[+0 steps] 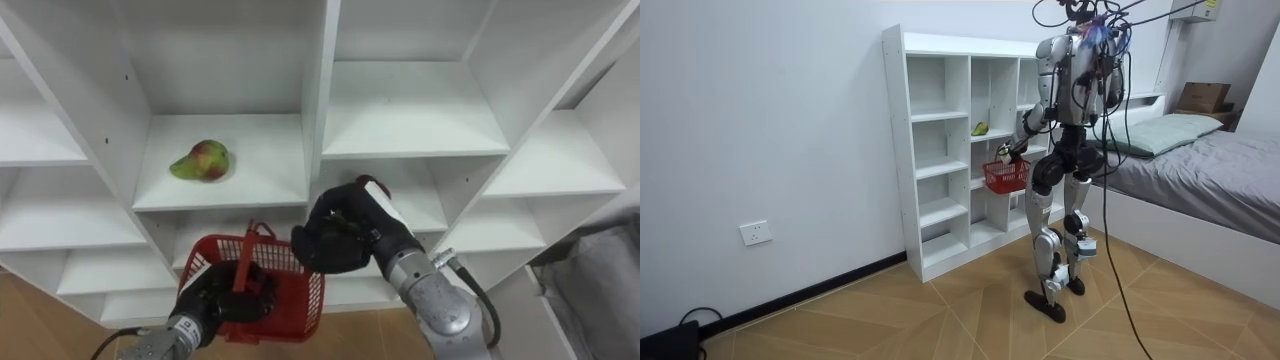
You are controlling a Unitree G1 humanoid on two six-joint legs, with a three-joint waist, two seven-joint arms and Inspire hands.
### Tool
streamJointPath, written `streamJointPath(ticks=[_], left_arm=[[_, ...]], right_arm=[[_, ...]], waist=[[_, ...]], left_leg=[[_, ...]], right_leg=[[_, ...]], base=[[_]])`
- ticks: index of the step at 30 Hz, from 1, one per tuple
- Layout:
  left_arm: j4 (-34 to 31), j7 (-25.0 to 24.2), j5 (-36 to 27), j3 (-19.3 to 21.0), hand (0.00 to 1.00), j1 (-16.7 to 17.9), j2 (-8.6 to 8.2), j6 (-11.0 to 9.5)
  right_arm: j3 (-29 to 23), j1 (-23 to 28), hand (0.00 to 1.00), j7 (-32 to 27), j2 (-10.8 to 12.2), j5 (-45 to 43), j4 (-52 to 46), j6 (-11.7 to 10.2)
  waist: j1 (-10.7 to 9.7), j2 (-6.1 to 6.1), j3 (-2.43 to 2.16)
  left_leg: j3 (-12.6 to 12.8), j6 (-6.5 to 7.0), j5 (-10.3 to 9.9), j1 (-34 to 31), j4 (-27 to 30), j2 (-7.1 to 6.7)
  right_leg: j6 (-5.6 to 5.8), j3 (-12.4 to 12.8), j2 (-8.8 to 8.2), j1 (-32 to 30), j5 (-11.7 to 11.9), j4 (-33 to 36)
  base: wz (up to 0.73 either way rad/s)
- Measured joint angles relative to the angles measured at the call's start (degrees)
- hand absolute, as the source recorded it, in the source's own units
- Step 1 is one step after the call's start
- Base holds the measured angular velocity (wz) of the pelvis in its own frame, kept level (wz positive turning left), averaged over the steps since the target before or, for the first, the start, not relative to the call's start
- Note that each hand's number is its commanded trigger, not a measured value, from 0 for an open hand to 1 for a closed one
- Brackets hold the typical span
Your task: Collect fruits from the closet
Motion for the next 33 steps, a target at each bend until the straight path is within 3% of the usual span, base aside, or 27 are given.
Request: streamJointPath(ticks=[7, 15, 23, 33], left_arm=[[-0.4, -0.8, 0.1, 0.1, 1.00, 0.0, 0.02, 0.2], [-0.4, -0.8, 0.1, -0.5, 1.00, 0.0, 0.22, 0.2], [-0.4, -0.6, 0.1, -1.8, 1.00, -0.3, 0.51, 0.2], [-0.4, 0.5, 0.1, -3.4, 1.00, -0.2, 0.71, 0.8]], right_arm=[[2.0, 0.0, 1.00, 0.2, 0.0, 0.0, 1.5, 0.5], [2.0, -0.1, 1.00, 0.3, 0.6, 1.6, 7.0, 0.4], [2.2, -0.5, 1.00, -2.6, 1.0, 16.7, 12.7, 0.2], [3.1, -1.1, 1.00, -2.8, 1.0, 25.4, 14.0, 0.3]], waist=[[0.2, 0.17, 0.12], [0.3, 0.88, 0.63], [1.3, 1.15, 0.67], [1.3, 1.19, 0.66]], left_leg=[[-0.1, 0.00, 0.0, 0.0, 0.0, 0.01], [-0.3, 0.00, 0.0, 0.1, -0.1, 0.03], [-0.4, 0.00, 0.0, 0.2, 0.0, 0.03], [-0.6, 0.00, 0.0, 0.1, 0.3, 0.00]], right_leg=[[0.00, -0.2, -0.04, 0.1, 0.0, 0.0], [0.01, -0.6, 0.01, 0.8, 0.0, -0.1], [0.01, -0.7, -0.01, 0.7, 0.0, -0.2], [0.00, -0.9, -0.10, 1.0, 0.0, 0.0]], base=[[0.00], [0.03], [0.00], [0.00]])
